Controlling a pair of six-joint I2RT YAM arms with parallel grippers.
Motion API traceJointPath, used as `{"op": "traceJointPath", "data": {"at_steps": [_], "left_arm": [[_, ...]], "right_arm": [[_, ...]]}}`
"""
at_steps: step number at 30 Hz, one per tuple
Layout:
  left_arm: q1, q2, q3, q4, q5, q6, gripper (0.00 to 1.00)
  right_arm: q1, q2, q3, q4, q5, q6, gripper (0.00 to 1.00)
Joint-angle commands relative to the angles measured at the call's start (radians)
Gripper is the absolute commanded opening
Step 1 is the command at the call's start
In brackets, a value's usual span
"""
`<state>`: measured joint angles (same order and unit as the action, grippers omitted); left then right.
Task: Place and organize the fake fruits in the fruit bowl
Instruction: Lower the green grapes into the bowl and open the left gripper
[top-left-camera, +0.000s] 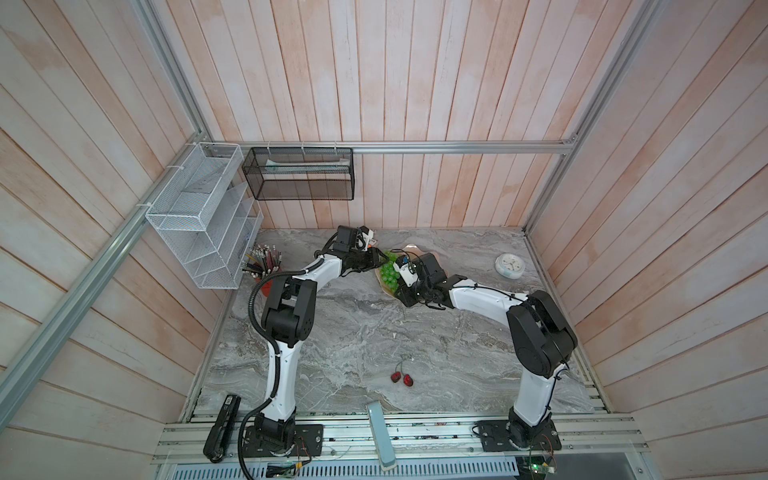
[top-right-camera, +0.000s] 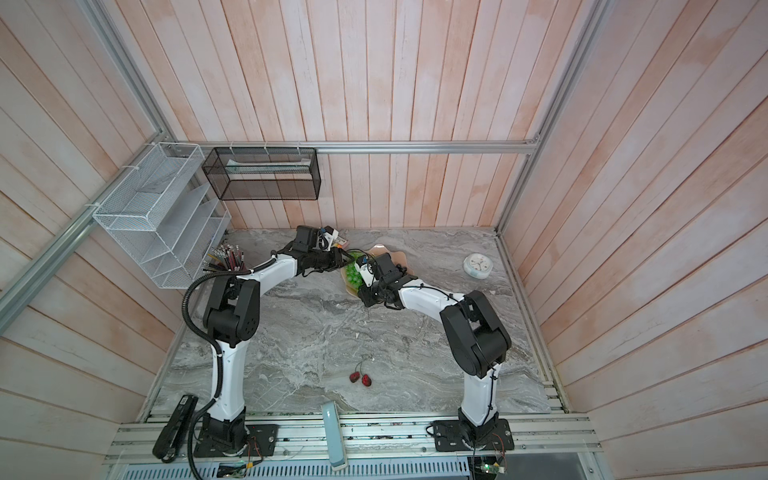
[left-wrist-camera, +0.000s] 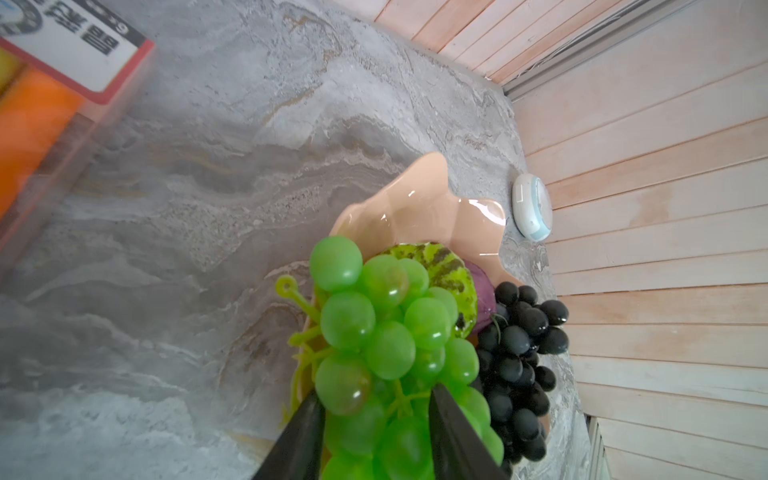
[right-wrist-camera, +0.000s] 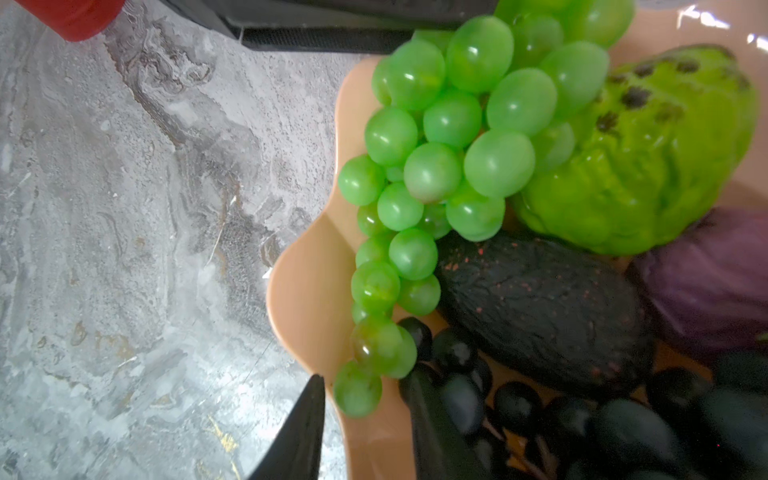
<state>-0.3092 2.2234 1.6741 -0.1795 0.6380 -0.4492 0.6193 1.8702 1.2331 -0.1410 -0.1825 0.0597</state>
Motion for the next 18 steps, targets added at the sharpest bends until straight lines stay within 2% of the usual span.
{"op": "traceJointPath", "data": {"at_steps": [1, 6, 15, 18], "left_arm": [[-0.027, -0.043, -0.008, 0.033, 0.045, 0.028, 0.47], [-0.048, -0.008, 0.058, -0.001, 0.040, 0.053, 0.48], [-0.065, 0.039, 0.142, -0.064, 0.025, 0.099, 0.59], [-0.067, 0.084, 0.193, -0.117, 0.030, 0.112, 0.59]], "right_arm": [[-0.002, -0.066, -0.035, -0.037, 0.020, -0.021, 0.39], [0.000, -0.131, -0.067, -0.039, 0.029, -0.016, 0.40], [-0.001, -0.174, -0.096, -0.048, 0.043, -0.010, 0.40], [-0.001, -0.185, -0.101, -0.052, 0.046, -0.013, 0.40]]}}
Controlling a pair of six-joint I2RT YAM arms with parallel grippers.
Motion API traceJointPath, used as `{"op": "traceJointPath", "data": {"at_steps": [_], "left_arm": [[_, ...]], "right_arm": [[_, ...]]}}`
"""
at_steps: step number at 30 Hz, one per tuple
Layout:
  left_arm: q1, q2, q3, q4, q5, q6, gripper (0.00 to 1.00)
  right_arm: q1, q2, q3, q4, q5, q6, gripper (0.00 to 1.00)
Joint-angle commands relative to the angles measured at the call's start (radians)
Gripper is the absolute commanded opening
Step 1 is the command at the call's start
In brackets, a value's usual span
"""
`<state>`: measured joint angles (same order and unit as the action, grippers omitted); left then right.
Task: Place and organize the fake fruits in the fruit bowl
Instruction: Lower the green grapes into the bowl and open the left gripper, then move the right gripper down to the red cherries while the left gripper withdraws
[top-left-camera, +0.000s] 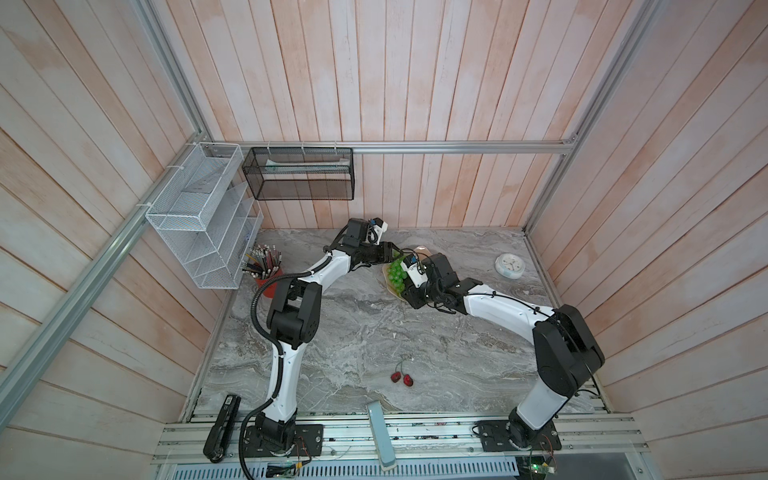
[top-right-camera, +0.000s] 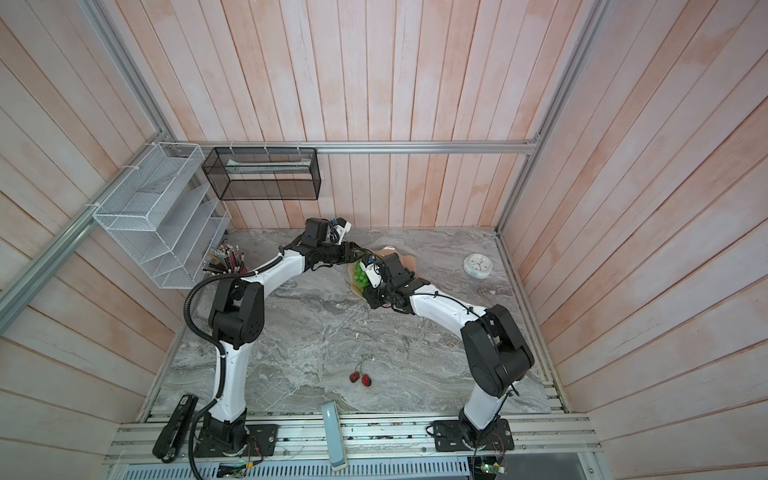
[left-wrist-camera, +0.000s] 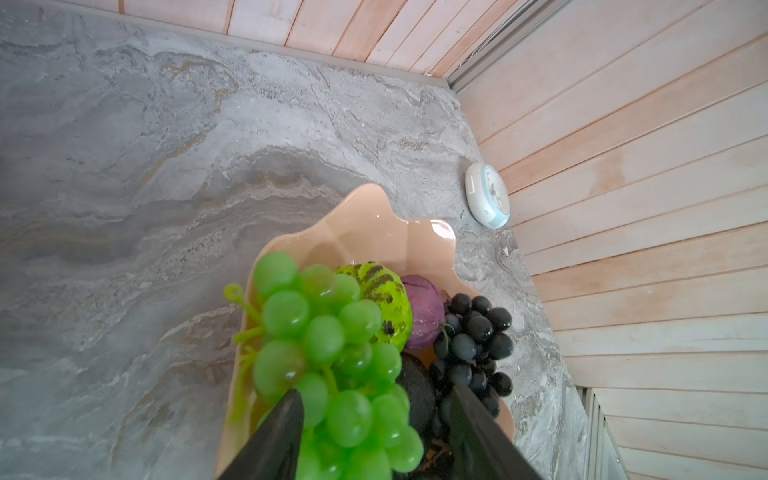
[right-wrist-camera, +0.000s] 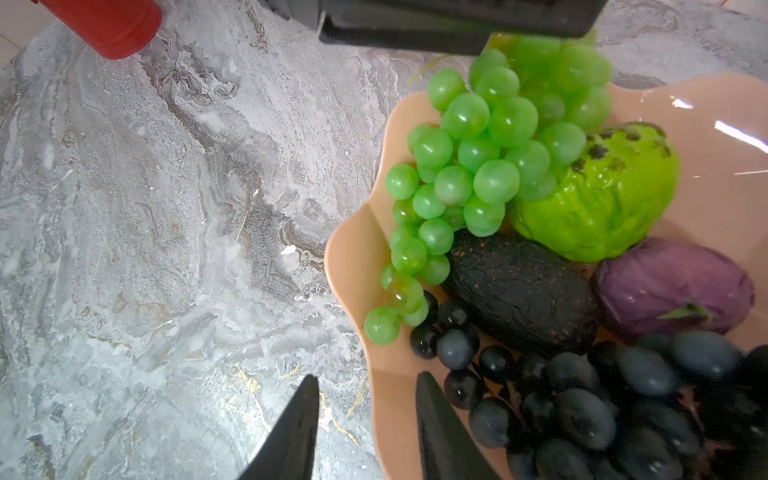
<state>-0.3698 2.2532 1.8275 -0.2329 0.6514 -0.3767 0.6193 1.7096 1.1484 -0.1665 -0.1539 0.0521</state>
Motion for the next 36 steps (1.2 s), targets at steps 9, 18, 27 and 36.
{"op": "traceJointPath", "data": {"at_steps": [9, 18, 27, 36], "left_arm": [[-0.006, 0.076, 0.042, -0.072, -0.026, 0.038, 0.63], [-0.006, -0.009, 0.031, -0.087, -0.059, 0.062, 0.65], [0.001, -0.162, -0.070, -0.177, -0.137, 0.101, 0.75], [0.002, -0.449, -0.386, -0.173, -0.214, 0.008, 0.71]], "right_arm": [[-0.001, -0.045, -0.001, -0.037, 0.027, -0.004, 0.41], [-0.001, -0.058, 0.019, -0.047, 0.025, -0.005, 0.41], [0.012, -0.148, -0.035, -0.072, 0.021, 0.012, 0.51], [0.099, -0.333, -0.249, -0.125, 0.008, 0.180, 0.48]]}}
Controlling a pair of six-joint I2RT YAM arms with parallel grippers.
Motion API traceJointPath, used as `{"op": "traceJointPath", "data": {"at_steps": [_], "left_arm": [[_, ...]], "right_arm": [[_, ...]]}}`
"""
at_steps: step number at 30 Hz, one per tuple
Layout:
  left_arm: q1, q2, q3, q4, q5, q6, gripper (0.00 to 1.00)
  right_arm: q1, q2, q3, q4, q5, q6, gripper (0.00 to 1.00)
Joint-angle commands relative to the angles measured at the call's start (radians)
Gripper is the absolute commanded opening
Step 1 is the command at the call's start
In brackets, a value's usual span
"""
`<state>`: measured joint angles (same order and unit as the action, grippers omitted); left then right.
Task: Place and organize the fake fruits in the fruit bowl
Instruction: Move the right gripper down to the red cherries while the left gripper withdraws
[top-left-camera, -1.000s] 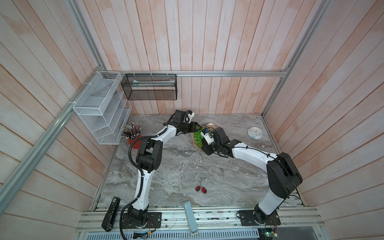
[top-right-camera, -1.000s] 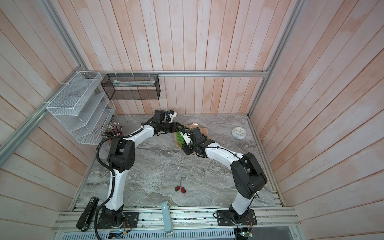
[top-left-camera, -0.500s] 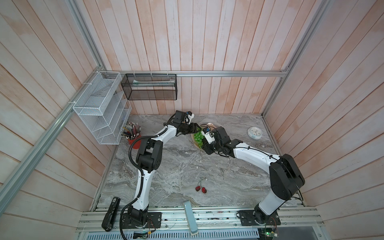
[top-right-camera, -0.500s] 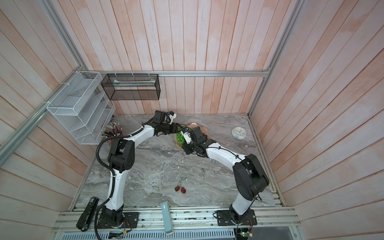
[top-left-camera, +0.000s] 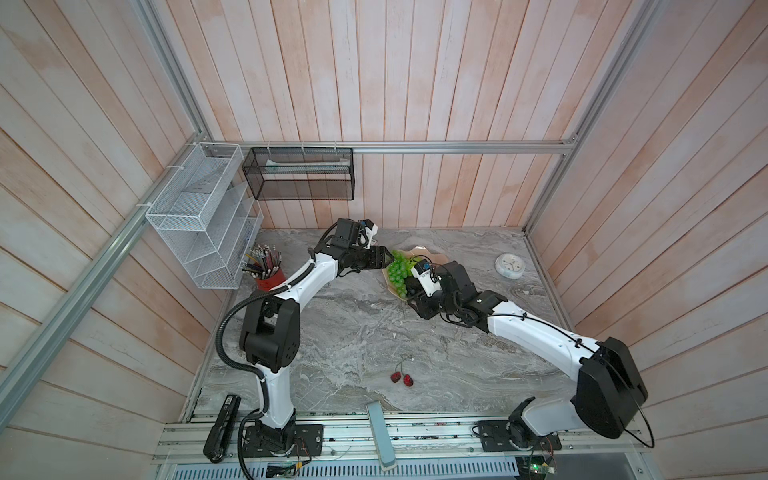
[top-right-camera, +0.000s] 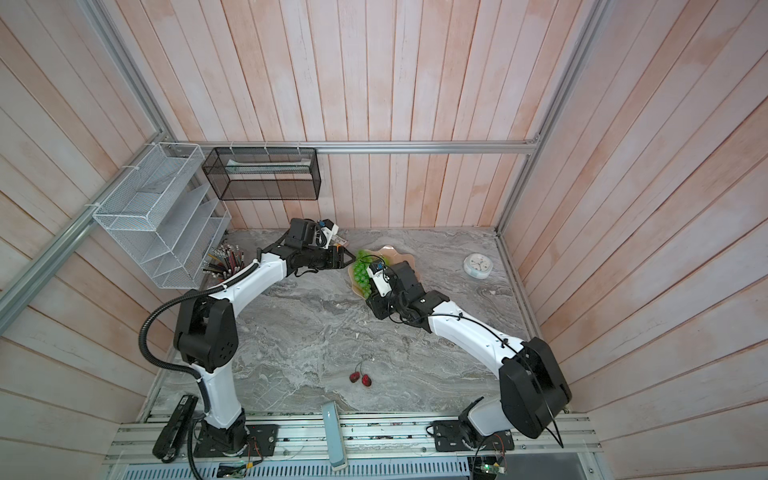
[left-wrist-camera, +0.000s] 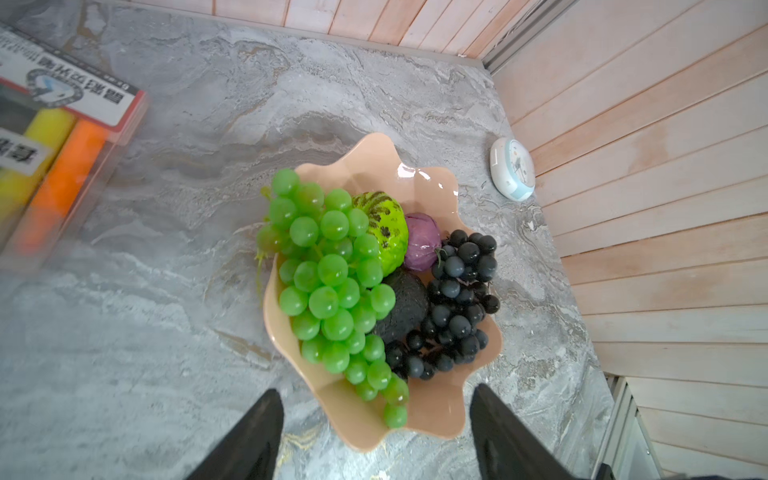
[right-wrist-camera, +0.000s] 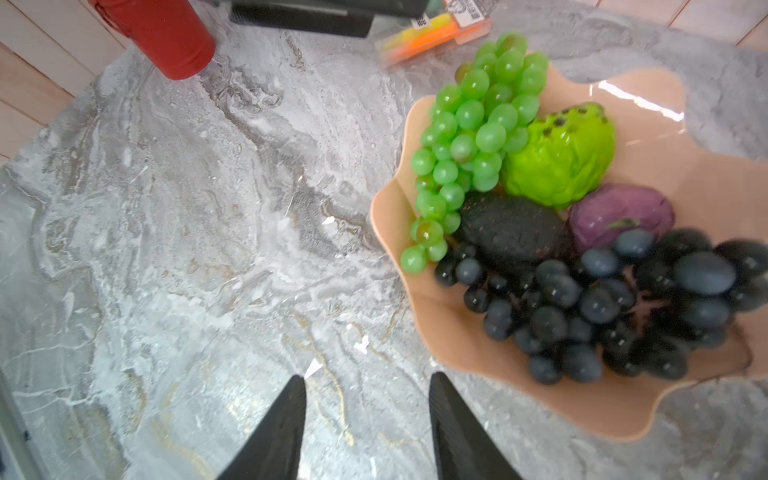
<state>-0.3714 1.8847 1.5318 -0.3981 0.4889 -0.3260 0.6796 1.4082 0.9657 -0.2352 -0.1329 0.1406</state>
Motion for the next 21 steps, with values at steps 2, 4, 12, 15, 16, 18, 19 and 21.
{"op": "traceJointPath", "data": {"at_steps": [2, 4, 12, 15, 16, 18, 19, 21], "left_arm": [[0.000, -0.169, -0.192, 0.023, -0.071, -0.077, 0.70], [-0.008, -0.252, -0.285, 0.052, -0.083, -0.103, 0.70], [-0.053, -0.462, -0.567, 0.128, -0.149, -0.206, 0.69], [-0.058, -0.496, -0.632, 0.153, -0.164, -0.234, 0.69], [-0.058, -0.500, -0.642, 0.154, -0.166, -0.239, 0.69], [-0.058, -0.508, -0.656, 0.164, -0.165, -0.245, 0.69], [-0.058, -0.511, -0.659, 0.167, -0.167, -0.245, 0.69], [-0.058, -0.510, -0.656, 0.165, -0.172, -0.239, 0.69]], "right_arm": [[0.097, -0.065, -0.113, -0.075, -0.006, 0.130, 0.47], [0.155, -0.092, -0.164, -0.079, -0.016, 0.176, 0.48], [0.258, -0.091, -0.330, 0.073, -0.209, 0.312, 0.54], [0.258, -0.043, -0.331, 0.127, -0.239, 0.331, 0.54], [0.258, -0.026, -0.321, 0.136, -0.246, 0.335, 0.54], [0.258, 0.017, -0.296, 0.154, -0.275, 0.347, 0.54], [0.258, 0.033, -0.288, 0.162, -0.285, 0.354, 0.54], [0.258, 0.074, -0.263, 0.151, -0.276, 0.369, 0.53]]}}
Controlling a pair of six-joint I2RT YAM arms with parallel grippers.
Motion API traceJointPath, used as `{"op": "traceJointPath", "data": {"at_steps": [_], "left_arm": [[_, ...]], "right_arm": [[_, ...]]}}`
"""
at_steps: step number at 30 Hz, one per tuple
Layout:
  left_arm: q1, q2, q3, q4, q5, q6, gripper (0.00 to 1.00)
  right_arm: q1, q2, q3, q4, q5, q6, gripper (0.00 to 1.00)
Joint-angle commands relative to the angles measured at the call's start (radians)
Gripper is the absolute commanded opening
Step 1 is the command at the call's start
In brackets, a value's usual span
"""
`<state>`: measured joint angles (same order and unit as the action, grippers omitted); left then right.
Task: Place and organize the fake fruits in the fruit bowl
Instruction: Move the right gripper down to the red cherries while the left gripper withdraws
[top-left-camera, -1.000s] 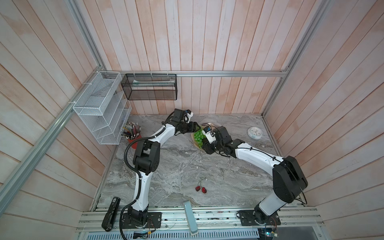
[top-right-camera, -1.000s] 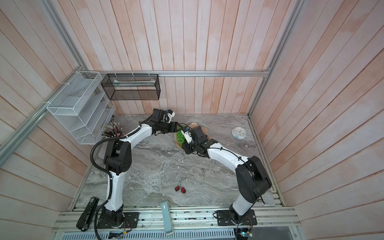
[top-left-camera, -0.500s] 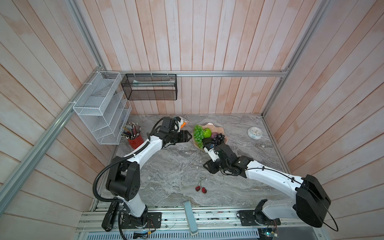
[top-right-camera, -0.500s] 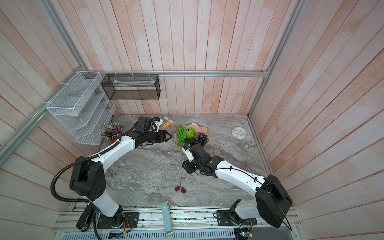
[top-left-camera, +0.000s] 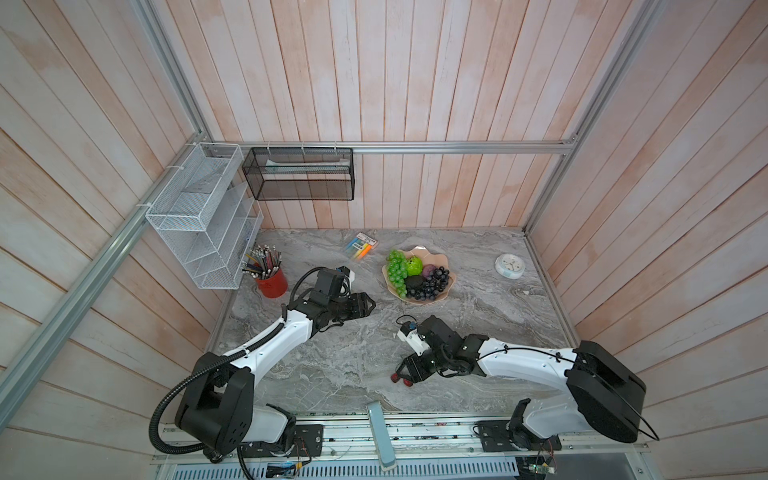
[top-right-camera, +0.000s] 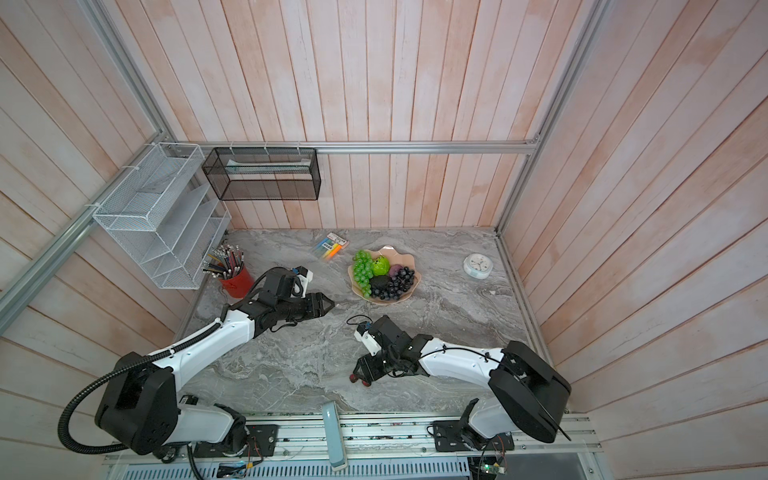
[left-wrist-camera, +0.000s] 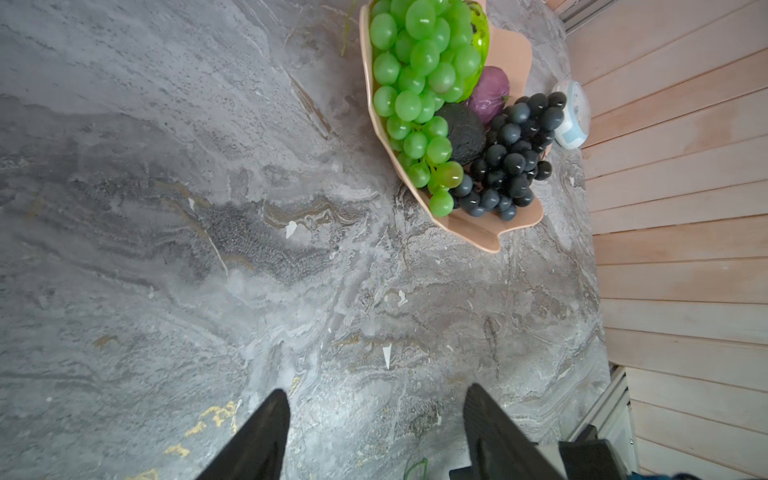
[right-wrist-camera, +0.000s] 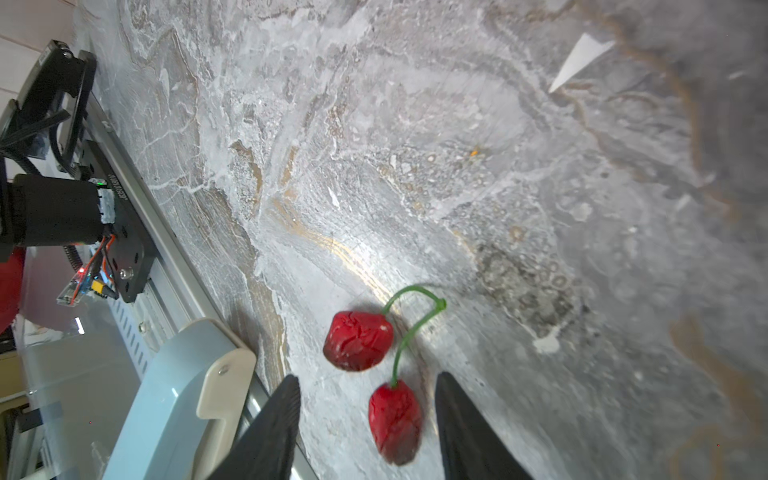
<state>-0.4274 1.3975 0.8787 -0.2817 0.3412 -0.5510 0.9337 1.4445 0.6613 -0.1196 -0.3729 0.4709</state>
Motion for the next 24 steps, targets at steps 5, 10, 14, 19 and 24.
{"op": "traceJointPath", "data": {"at_steps": [5, 10, 14, 19, 24], "left_arm": [[-0.003, -0.006, 0.022, 0.034, -0.029, 0.002, 0.69], [-0.002, -0.006, 0.026, 0.034, -0.037, 0.004, 0.69], [-0.002, -0.011, 0.030, 0.027, -0.041, 0.014, 0.69], [-0.002, -0.020, 0.026, 0.026, -0.044, 0.015, 0.69], [-0.002, -0.035, 0.025, 0.019, -0.058, 0.019, 0.69]], "right_arm": [[0.002, 0.124, 0.113, -0.043, -0.008, 0.044, 0.50], [0.002, 0.176, 0.156, -0.079, 0.007, 0.043, 0.42], [0.002, 0.198, 0.172, -0.098, 0.024, 0.045, 0.33], [0.002, 0.225, 0.189, -0.115, 0.042, 0.035, 0.23], [0.008, 0.167, 0.192, -0.110, 0.039, 0.034, 0.25]]}}
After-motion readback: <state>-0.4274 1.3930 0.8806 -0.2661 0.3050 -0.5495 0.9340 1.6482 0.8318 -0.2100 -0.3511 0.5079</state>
